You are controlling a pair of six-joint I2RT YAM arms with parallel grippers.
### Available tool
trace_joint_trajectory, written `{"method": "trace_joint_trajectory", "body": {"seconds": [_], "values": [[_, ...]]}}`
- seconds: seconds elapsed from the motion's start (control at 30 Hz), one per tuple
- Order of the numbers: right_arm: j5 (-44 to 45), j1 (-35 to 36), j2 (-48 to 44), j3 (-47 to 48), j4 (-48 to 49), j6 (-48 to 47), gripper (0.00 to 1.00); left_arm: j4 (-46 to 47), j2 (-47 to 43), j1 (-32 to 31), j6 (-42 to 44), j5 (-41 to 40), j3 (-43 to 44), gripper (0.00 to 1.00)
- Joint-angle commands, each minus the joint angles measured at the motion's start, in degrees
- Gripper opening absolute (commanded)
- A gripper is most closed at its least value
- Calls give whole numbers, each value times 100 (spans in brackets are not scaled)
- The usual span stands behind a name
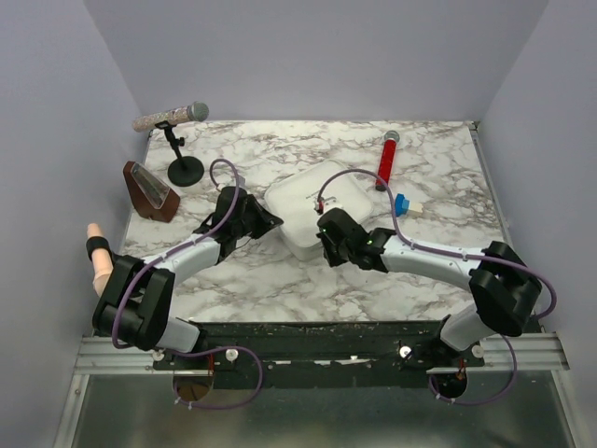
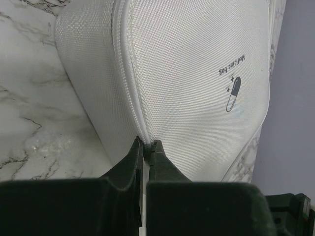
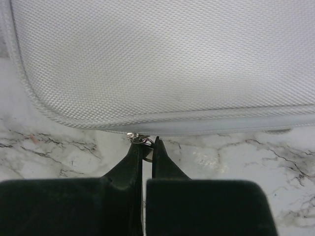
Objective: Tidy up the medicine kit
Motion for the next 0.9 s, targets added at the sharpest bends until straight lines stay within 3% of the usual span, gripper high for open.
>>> {"method": "trace_joint_trajectory", "body": {"seconds": [0.0,0.13,0.37,0.43,0.67,0.87], "values": [[380,-340,-296,-418,-793,121,1,-617,235,370,643,-800,-137,0],[372,-611,-437,-471,-845,235,1,-801,244,466,696,-887,-76,0],[-445,-1885,-718,-805,-670,429,1,-1232,209,686,880,-993,56,0],[-481,-1957,-762,-788,-652,403,1,-1364,235,774,959,-993,187,0],[-491,-1519,-991,-867,-669,200,1,-1742,621,1186,1390,-1125,969,0],[-86,-570,-983,-700,-854,200,1,-2076,1456,1459,1566,-1046,2032,0]]}}
